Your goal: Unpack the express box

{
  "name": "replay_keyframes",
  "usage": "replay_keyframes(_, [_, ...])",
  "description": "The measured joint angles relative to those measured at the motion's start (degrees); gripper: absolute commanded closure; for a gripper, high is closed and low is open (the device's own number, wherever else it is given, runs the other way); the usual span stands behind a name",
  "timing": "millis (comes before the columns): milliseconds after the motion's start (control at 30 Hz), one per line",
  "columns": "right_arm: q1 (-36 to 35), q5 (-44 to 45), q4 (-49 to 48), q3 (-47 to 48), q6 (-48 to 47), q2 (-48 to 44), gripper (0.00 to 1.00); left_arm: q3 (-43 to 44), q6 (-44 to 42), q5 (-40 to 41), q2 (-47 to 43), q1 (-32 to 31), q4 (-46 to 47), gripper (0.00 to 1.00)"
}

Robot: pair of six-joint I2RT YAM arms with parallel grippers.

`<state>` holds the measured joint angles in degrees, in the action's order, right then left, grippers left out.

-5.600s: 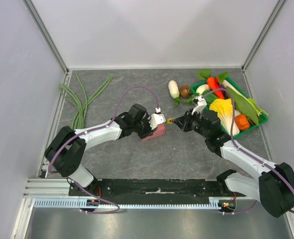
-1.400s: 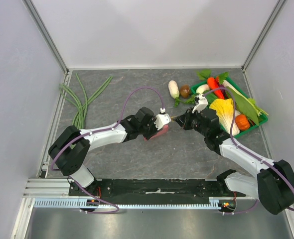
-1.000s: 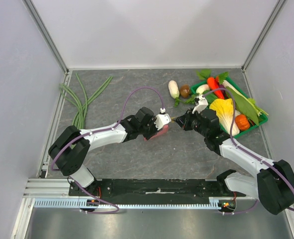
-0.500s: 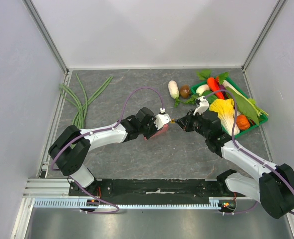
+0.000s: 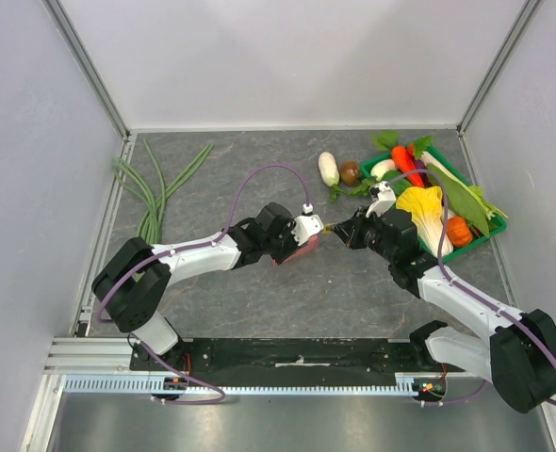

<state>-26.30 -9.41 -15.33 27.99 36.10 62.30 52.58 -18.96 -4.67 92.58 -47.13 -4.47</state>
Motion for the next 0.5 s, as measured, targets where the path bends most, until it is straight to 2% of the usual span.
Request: replay_keyframes(500, [0.35, 0.66, -2.97, 0.39, 2.12, 2.69, 1.00, -0.04, 0.00, -0.02, 0.00, 0.00, 0.11, 0.95])
